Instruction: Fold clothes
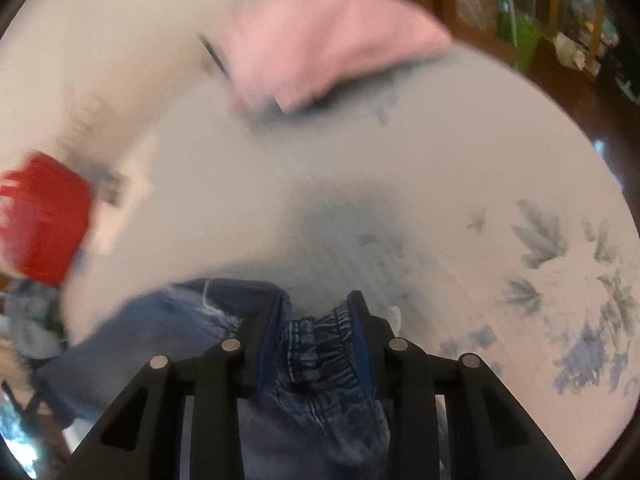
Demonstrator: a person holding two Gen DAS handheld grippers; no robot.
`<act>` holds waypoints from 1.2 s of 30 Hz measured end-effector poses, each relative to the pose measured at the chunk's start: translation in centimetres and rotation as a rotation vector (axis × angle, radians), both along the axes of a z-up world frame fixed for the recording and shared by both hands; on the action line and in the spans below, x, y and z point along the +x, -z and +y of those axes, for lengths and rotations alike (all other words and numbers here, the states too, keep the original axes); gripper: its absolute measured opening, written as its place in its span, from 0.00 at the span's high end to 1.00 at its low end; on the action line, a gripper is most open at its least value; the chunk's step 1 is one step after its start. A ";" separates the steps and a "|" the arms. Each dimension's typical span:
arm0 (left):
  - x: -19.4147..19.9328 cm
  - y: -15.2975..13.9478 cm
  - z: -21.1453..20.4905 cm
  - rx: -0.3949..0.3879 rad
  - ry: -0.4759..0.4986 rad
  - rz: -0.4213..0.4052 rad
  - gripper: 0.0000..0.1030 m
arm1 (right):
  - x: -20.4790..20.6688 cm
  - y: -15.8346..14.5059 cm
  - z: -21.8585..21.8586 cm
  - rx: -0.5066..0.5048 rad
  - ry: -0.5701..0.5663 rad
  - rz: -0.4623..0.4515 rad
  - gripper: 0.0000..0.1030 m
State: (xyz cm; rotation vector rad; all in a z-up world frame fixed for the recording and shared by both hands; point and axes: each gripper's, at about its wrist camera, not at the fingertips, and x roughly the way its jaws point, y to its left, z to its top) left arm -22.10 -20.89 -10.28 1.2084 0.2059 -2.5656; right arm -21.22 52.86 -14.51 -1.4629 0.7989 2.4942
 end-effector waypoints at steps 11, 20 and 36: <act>15.9 -0.4 -2.0 -0.121 0.129 0.046 0.94 | 18.9 -2.3 -0.4 -0.084 0.020 0.122 0.70; 25.7 4.5 -1.5 0.089 0.010 -0.142 0.48 | 22.7 3.7 -0.1 -0.113 -0.050 -0.082 0.68; 23.9 4.9 -5.2 0.296 -0.244 -0.227 0.12 | 23.1 -0.9 -0.2 -0.073 -0.047 -0.043 0.43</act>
